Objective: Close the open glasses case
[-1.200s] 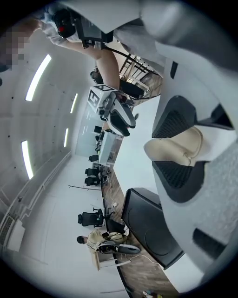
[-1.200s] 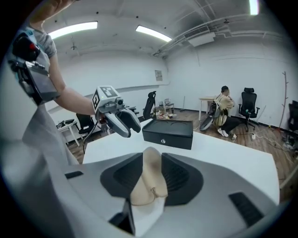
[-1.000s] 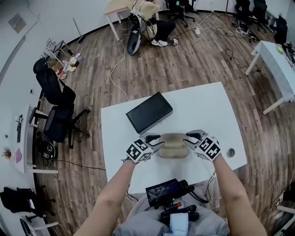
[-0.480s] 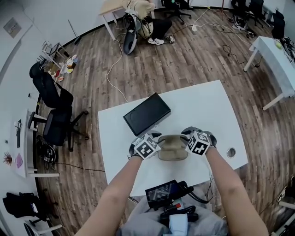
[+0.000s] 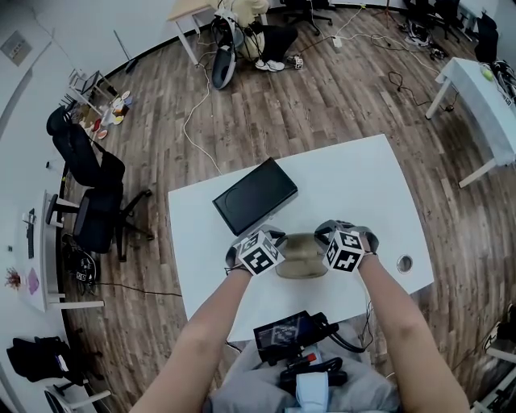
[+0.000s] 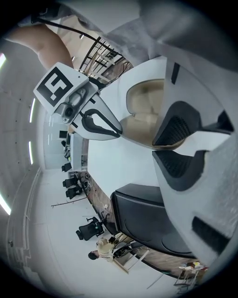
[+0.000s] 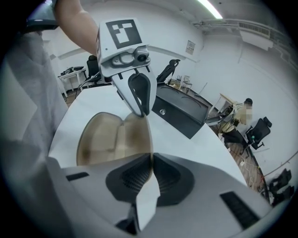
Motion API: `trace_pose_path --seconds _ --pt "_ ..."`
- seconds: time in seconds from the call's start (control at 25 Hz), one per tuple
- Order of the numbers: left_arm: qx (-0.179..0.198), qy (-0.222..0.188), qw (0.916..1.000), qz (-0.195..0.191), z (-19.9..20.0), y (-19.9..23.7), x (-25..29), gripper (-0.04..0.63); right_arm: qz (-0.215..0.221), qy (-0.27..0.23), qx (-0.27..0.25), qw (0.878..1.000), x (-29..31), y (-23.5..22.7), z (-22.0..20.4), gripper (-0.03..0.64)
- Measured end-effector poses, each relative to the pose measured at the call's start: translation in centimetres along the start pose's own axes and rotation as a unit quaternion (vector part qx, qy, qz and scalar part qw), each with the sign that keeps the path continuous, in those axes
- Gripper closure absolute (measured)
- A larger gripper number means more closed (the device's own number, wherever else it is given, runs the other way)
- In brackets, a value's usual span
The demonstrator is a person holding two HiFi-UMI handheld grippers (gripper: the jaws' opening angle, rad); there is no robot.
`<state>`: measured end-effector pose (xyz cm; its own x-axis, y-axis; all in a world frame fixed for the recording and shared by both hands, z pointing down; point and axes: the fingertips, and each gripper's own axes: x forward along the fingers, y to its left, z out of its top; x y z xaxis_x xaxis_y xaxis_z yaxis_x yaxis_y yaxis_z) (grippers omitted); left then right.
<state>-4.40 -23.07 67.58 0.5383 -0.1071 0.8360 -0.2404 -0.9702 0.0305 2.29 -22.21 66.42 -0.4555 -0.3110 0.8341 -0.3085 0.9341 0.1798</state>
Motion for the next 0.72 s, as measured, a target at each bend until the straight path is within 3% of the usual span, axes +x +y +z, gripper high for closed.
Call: trace_pose_path --seconds 0.28,0.48,0.72 --pt "0.051 -0.014 0.9984 0.021 0.7 -1.0 -1.3 0.552 -0.046 -0.013 -0.040 0.998 -1.6 0.5 0.5 0.575" --pt "0.062 -0.041 0.9966 0.037 0.4 -2.7 -2.6 0.551 -0.089 -0.033 -0.046 0.994 -2.8 1.9 1.1 0.575" --pt "0.114 -0.058 0.9892 0.071 0.2 -4.7 -3.8 0.551 -0.144 -0.037 -0.081 0.986 -4.1 3.6 1.4 0.574"
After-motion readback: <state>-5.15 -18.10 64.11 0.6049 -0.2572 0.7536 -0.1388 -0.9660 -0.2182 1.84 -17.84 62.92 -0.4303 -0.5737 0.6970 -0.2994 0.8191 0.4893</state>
